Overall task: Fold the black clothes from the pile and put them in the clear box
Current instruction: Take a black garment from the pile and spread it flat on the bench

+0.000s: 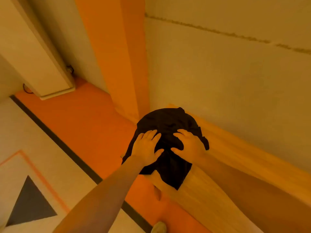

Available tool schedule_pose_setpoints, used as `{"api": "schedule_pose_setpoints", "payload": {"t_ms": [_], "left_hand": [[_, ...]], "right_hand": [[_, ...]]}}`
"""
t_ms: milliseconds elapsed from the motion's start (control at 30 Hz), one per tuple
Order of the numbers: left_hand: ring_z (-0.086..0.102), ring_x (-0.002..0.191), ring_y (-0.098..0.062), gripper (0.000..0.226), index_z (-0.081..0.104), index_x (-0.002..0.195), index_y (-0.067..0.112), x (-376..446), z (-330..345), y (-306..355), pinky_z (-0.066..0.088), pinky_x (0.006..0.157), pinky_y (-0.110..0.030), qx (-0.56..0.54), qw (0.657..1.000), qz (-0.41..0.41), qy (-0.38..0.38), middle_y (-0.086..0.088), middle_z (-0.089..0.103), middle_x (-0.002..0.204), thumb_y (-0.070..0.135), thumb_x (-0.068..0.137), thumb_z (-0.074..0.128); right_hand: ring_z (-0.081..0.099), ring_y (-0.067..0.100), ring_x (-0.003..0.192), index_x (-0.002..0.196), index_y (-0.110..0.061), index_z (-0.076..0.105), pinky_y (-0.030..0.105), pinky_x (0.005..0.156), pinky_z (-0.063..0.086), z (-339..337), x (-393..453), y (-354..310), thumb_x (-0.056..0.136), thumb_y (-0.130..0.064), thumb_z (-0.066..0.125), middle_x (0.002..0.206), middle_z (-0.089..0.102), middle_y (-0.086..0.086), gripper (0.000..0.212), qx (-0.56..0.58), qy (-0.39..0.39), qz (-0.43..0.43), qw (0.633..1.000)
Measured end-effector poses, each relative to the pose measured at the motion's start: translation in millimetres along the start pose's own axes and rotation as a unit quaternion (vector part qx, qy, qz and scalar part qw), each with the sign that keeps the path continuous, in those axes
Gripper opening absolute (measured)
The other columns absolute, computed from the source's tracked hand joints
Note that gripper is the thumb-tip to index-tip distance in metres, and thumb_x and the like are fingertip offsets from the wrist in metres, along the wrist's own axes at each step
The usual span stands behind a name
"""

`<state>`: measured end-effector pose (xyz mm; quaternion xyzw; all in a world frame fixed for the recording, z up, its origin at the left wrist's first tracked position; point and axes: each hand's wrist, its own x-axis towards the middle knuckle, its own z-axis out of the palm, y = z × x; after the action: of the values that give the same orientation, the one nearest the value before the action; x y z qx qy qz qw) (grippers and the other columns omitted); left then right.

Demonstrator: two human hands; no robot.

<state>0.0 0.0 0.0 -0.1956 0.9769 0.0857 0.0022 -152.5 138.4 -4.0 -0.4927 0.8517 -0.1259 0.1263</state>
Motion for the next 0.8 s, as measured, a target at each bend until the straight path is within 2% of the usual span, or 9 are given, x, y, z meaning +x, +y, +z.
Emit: {"api": "schedule_pose_setpoints", "payload": {"t_ms": [133, 233, 333, 400, 467, 533, 600, 700, 800], "left_hand": [[0.012, 0.146, -0.023, 0.067, 0.018, 0.152, 0.023, -8, 20, 1, 0.011, 0.117, -0.039, 0.042, 0.997, -0.011, -0.063, -0.003, 0.014, 0.16, 0.052, 0.096, 0.041], [0.018, 0.145, -0.022, 0.059, 0.023, 0.151, 0.023, -11, 29, 2, 0.011, 0.116, -0.04, 0.035, 0.997, -0.022, -0.07, -0.002, 0.019, 0.158, 0.045, 0.099, 0.042], [0.029, 0.139, -0.019, 0.043, 0.038, 0.143, 0.024, -9, 32, 0, 0.014, 0.112, -0.037, 0.032, 0.999, -0.018, -0.023, 0.002, 0.033, 0.151, 0.036, 0.101, 0.039], [0.039, 0.13, -0.018, 0.032, 0.051, 0.131, 0.024, -5, 32, -1, 0.018, 0.107, -0.033, 0.018, 1.0, -0.017, 0.007, 0.004, 0.044, 0.141, 0.029, 0.103, 0.037], [0.046, 0.12, -0.018, 0.028, 0.059, 0.117, 0.023, -1, 31, -3, 0.021, 0.102, -0.031, 0.019, 0.999, -0.012, 0.039, 0.005, 0.051, 0.13, 0.024, 0.103, 0.035], [0.048, 0.118, -0.018, 0.025, 0.062, 0.114, 0.022, 0, 31, -4, 0.023, 0.103, -0.033, -0.01, 0.998, -0.011, 0.065, 0.005, 0.054, 0.127, 0.027, 0.101, 0.041], [0.046, 0.123, -0.018, 0.036, 0.059, 0.121, 0.022, -3, 34, -5, 0.026, 0.103, -0.04, -0.064, 0.995, 0.002, 0.082, 0.003, 0.053, 0.131, 0.044, 0.095, 0.049], [0.034, 0.133, -0.022, 0.075, 0.046, 0.137, 0.024, -12, 36, -2, 0.026, 0.101, -0.056, -0.045, 0.997, 0.033, 0.047, -0.001, 0.039, 0.146, 0.073, 0.081, 0.043], [0.016, 0.143, -0.023, 0.08, 0.027, 0.148, 0.027, -17, 37, 6, 0.016, 0.108, -0.059, 0.011, 0.998, -0.005, -0.055, 0.001, 0.015, 0.157, 0.066, 0.083, 0.053]], "right_hand": [[0.027, 0.027, 0.142, 0.14, -0.021, 0.046, 0.045, 0.111, 0.027, 25, -14, 0, 0.082, -0.044, 0.069, 0.156, 0.025, 0.006, 0.067, -0.11, -0.029, 0.004, 0.994], [0.052, 0.034, 0.124, 0.116, -0.014, 0.066, 0.047, 0.096, 0.045, 30, -14, 6, 0.075, -0.021, 0.08, 0.137, 0.052, 0.012, 0.044, -0.114, 0.002, 0.013, 0.993], [0.058, 0.029, 0.11, 0.112, -0.011, 0.067, 0.037, 0.088, 0.048, 21, -9, 8, 0.091, -0.013, 0.061, 0.119, 0.06, 0.008, 0.022, -0.059, 0.042, 0.021, 0.997], [0.055, 0.023, 0.113, 0.119, -0.014, 0.064, 0.033, 0.091, 0.045, 15, -6, 10, 0.1, -0.019, 0.047, 0.121, 0.06, 0.004, 0.026, -0.022, 0.046, 0.044, 0.998], [0.056, 0.021, 0.111, 0.119, -0.015, 0.064, 0.031, 0.091, 0.046, 11, -5, 11, 0.101, -0.023, 0.045, 0.12, 0.062, 0.004, 0.028, 0.02, 0.084, 0.061, 0.994], [0.059, 0.021, 0.109, 0.119, -0.015, 0.064, 0.03, 0.09, 0.047, 9, -5, 9, 0.101, -0.024, 0.045, 0.118, 0.064, 0.004, 0.028, 0.07, 0.123, 0.081, 0.987], [0.059, 0.022, 0.11, 0.121, -0.015, 0.063, 0.029, 0.09, 0.046, 6, -4, 5, 0.101, -0.025, 0.043, 0.119, 0.065, 0.004, 0.03, 0.118, 0.145, 0.097, 0.978], [0.059, 0.022, 0.112, 0.124, -0.015, 0.06, 0.028, 0.092, 0.045, -4, 1, -3, 0.102, -0.027, 0.039, 0.121, 0.064, 0.005, 0.032, 0.141, 0.153, 0.108, 0.972], [0.058, 0.022, 0.111, 0.123, -0.015, 0.06, 0.026, 0.09, 0.044, -9, 4, -8, 0.102, -0.027, 0.039, 0.121, 0.064, 0.005, 0.032, 0.145, 0.16, 0.108, 0.97]]}}
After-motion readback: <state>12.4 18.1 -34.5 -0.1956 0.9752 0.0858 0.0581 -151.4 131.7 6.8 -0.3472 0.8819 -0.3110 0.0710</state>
